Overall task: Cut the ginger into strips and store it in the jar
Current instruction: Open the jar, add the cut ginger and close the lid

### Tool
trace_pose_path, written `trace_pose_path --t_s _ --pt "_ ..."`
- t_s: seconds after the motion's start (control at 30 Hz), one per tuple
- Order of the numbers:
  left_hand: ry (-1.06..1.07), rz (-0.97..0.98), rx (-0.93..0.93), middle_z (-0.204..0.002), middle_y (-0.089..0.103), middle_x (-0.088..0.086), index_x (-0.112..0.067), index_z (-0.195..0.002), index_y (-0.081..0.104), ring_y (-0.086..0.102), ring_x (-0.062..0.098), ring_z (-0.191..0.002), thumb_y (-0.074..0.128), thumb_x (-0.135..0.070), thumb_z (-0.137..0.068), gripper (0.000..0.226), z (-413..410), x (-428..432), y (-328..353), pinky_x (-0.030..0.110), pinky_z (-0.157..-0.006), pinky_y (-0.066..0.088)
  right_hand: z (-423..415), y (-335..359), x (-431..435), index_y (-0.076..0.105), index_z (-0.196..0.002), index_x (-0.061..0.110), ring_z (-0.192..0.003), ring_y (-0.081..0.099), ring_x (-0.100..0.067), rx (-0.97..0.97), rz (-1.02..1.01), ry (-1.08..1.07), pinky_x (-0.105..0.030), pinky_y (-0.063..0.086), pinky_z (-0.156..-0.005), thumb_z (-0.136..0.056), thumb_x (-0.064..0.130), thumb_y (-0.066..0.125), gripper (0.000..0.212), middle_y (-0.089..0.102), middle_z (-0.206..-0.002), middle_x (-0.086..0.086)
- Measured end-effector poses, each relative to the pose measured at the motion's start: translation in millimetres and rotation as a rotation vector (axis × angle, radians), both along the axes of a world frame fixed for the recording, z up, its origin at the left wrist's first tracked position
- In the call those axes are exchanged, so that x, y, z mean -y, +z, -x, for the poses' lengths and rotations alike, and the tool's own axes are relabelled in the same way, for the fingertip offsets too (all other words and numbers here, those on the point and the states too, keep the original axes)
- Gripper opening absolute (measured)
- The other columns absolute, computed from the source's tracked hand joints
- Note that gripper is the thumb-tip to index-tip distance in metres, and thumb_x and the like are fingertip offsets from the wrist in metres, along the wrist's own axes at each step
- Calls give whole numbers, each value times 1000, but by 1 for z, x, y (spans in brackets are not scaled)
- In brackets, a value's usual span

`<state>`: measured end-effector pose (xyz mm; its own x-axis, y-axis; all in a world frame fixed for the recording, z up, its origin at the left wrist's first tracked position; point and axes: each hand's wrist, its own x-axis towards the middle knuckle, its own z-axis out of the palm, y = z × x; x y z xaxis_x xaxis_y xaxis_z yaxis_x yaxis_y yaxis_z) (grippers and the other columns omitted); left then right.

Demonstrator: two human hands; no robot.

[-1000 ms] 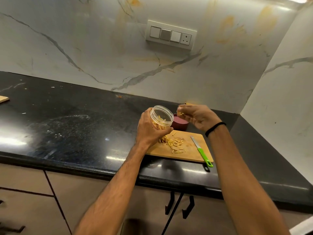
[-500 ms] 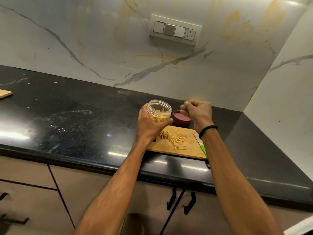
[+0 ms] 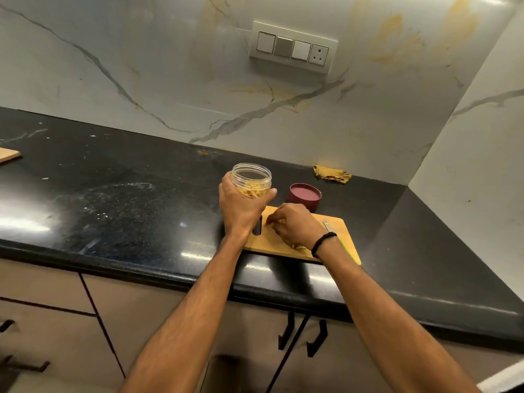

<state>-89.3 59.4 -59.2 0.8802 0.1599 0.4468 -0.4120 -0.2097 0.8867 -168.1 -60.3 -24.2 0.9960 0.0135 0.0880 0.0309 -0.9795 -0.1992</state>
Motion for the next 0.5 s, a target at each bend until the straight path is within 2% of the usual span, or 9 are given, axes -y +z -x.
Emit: trace_pose_path --t_s 0.1,0.2,0.27,0.37,0.43,0.5 --pt "-9 -45 19 -126 54 3 -15 -136 44 50 11 -114 92 -54 -57 101 0 1 -1 26 -93 48 4 5 17 72 -113 15 -94 61 -12 -5 -9 -60 -25 50 -91 -94 17 60 22 70 -109 -1" --pt "-26 -102 60 -129 54 5 -14 -139 41 51 15 -118 90 -57 -58 104 0 3 -3 32 -95 51 10 14 31 70 -118 16 -95 62 -10 -16 -154 -134 -20 48 -85 -95 20 61 25 70 -115 0" --pt "-55 -141 82 -130 52 5 -15 -142 39 51 15 -118 90 -57 -58 106 0 4 -4 29 -93 50 10 20 36 63 -128 19 -107 61 -12 -101 -198 -163 -24 47 -90 -93 31 64 37 64 -126 0" --pt "-108 -210 133 -131 51 6 -15 -143 39 50 15 -117 91 -54 -58 108 1 5 -6 27 -92 48 7 19 32 50 -140 23 -125 52 -20 -285 -121 -170 -33 43 -101 -87 42 68 59 54 -140 2" --pt "-133 -252 174 -132 52 6 -14 -143 40 50 16 -119 92 -52 -58 107 1 5 -7 31 -96 50 5 15 28 54 -136 23 -121 53 -20 -299 -80 -151 -33 44 -100 -86 39 70 55 57 -136 1" --pt "-149 -287 202 -134 52 9 -12 -143 41 51 20 -121 93 -50 -58 107 2 5 -7 36 -101 49 4 14 26 62 -129 21 -112 59 -19 -244 -72 -136 -32 48 -97 -87 30 70 43 63 -127 0"
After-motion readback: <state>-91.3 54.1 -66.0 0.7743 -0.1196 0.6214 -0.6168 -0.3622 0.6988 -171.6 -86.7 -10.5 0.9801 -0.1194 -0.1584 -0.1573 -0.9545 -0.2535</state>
